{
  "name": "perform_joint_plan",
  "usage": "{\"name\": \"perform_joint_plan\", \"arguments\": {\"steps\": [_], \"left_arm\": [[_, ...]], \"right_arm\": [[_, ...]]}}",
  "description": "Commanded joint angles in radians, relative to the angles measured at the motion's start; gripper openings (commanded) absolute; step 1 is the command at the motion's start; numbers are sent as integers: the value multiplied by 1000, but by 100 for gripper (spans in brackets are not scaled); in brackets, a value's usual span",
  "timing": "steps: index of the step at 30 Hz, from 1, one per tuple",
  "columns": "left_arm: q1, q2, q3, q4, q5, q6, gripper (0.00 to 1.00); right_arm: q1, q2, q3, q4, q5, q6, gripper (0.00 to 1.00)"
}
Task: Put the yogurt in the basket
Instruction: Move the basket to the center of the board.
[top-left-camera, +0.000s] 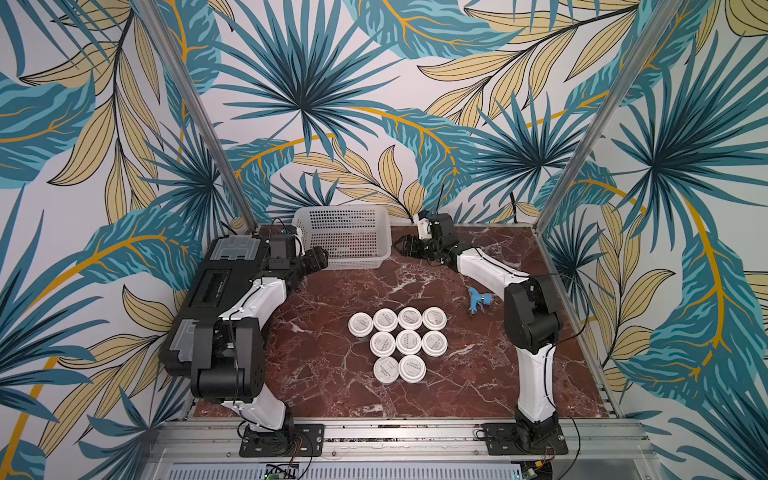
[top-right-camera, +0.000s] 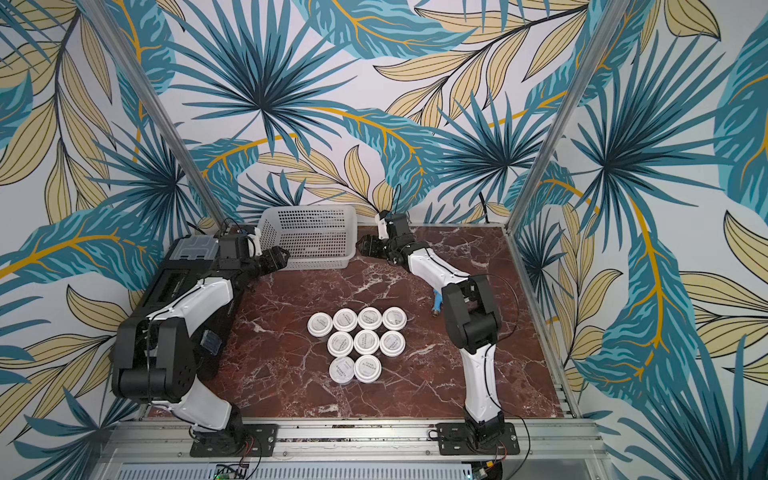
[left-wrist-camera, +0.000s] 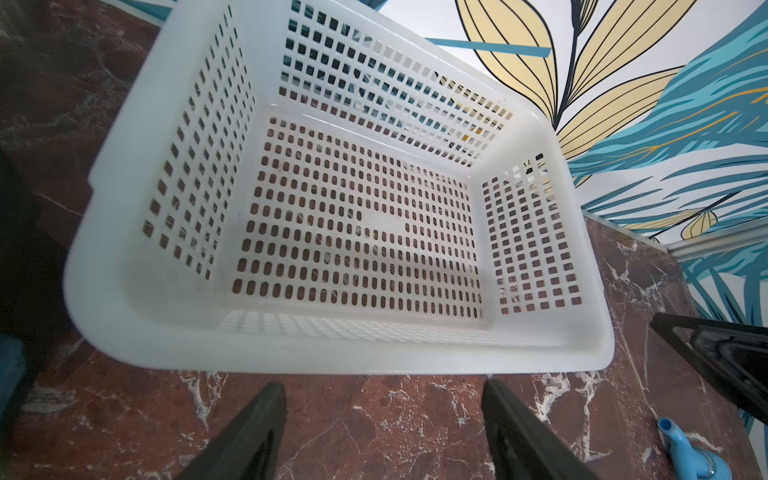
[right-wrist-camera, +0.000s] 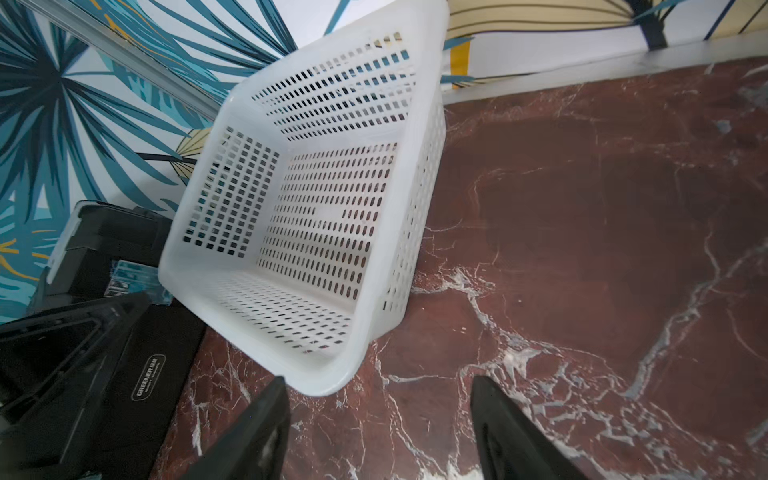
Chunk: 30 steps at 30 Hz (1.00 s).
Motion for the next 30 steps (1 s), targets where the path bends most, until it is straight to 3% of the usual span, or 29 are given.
{"name": "perform_joint_plan", "arguments": {"steps": [1, 8, 12, 18, 24, 30], "left_arm": [[11, -15, -3, 17, 10, 4, 78], [13, -34, -33, 38, 35, -4, 78], [13, -40, -44, 42, 44, 1, 78], [12, -49, -44, 30, 40, 16, 78], [13, -66, -52, 11, 22, 36, 79], [13, -97, -62, -3, 1, 50, 79]], "right_arm": [[20, 39, 44, -1, -1, 25, 72], [47, 125, 139, 0, -10, 46, 67], [52, 156, 155, 20, -5, 58, 57], [52, 186, 166, 21, 7, 68, 51], [52, 191, 171, 25, 11, 74, 33], [52, 160, 135, 26, 24, 65, 21]]}}
